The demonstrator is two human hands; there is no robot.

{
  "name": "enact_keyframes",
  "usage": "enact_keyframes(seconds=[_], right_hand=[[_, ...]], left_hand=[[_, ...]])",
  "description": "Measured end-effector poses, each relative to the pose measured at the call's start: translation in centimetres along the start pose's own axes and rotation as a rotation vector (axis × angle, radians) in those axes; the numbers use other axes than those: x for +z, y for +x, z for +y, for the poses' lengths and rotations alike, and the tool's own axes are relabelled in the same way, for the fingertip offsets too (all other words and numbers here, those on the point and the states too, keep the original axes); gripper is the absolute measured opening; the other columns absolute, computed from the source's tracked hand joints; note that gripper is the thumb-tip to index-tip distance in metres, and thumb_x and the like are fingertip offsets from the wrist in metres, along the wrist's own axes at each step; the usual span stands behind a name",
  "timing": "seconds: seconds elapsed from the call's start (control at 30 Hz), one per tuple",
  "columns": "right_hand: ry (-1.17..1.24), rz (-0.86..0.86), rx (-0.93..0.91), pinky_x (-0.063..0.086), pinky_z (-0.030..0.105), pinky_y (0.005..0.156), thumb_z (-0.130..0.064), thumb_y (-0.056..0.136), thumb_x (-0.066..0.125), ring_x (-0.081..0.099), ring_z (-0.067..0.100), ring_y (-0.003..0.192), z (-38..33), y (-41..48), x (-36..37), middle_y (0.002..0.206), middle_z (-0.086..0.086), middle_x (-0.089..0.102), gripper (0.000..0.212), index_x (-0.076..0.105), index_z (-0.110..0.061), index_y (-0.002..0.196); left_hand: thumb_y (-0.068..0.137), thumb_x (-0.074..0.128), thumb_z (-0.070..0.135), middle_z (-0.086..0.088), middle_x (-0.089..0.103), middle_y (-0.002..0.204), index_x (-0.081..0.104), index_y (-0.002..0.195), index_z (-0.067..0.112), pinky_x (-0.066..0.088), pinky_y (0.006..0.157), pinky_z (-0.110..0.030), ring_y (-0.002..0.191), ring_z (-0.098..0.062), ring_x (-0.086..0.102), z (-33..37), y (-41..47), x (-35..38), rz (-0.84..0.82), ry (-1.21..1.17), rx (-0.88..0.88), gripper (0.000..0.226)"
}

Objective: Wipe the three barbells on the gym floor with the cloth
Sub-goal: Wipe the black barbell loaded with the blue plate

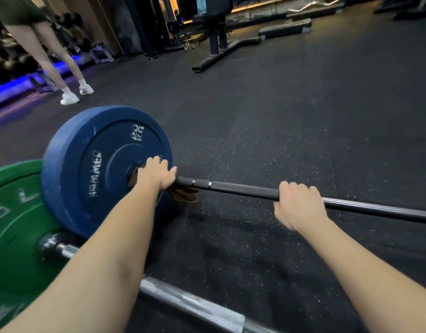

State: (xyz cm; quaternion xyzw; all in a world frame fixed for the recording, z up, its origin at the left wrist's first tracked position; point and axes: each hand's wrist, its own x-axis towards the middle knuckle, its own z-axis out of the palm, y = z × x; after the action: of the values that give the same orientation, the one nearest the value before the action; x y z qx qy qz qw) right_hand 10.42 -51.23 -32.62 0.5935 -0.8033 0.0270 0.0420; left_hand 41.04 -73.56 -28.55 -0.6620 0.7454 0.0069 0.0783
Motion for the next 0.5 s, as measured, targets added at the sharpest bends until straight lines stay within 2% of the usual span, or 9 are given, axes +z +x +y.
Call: enact_keyframes(seconds=[0.1,0.2,0.27,0.37,0.5], right_hand=[[0.016,0.012,-0.017,0.028,0.036,0.075,-0.038,0.098,0.045,0.053,0.024,0.088,0.0,-0.2,0.2,0.100,-0.002,0.060,0.021,0.036,-0.020,0.093],[0.053,0.033,-0.028,0.028,0.036,0.075,-0.038,0.098,0.047,0.058,0.024,0.093,0.0,-0.2,0.3,0.102,-0.002,0.061,0.021,0.036,-0.020,0.093],[0.051,0.037,-0.032,0.027,0.036,0.075,-0.036,0.098,0.047,0.056,0.023,0.090,0.2,-0.3,0.5,0.101,-0.002,0.060,0.020,0.036,-0.020,0.094],[0.045,0.049,-0.045,0.026,0.036,0.075,-0.035,0.096,0.050,0.044,0.024,0.080,0.4,-0.3,1.0,0.098,-0.002,0.059,0.022,0.035,-0.019,0.093],[0.049,0.046,-0.053,0.026,0.036,0.075,-0.034,0.095,0.052,0.046,0.024,0.079,0.4,-0.2,1.2,0.092,-0.001,0.054,0.023,0.035,-0.019,0.093]], left_hand=[[0.106,0.033,0.052,-0.015,0.046,0.145,0.055,0.134,0.016,0.030,0.115,-0.049,0.138,-0.037,0.038,-0.6,0.0,0.4,-0.030,-0.067,0.018,0.051],[0.105,0.039,0.048,-0.014,0.055,0.137,0.059,0.124,0.018,0.036,0.108,-0.044,0.130,-0.036,0.048,-0.9,0.5,-0.6,-0.077,-0.089,0.030,0.040],[0.105,0.043,0.045,-0.012,0.062,0.131,0.061,0.115,0.020,0.040,0.102,-0.042,0.125,-0.035,0.052,-0.6,0.7,-0.8,-0.053,-0.052,0.051,0.032],[0.105,0.046,0.041,-0.012,0.068,0.116,0.059,0.100,0.022,0.041,0.096,-0.042,0.117,-0.035,0.054,-0.1,0.6,-0.2,0.033,-0.069,0.083,0.024],[0.105,0.049,0.039,-0.011,0.069,0.109,0.062,0.100,0.017,0.042,0.095,-0.043,0.113,-0.036,0.056,0.2,-0.2,0.1,0.083,-0.165,0.085,0.026]])
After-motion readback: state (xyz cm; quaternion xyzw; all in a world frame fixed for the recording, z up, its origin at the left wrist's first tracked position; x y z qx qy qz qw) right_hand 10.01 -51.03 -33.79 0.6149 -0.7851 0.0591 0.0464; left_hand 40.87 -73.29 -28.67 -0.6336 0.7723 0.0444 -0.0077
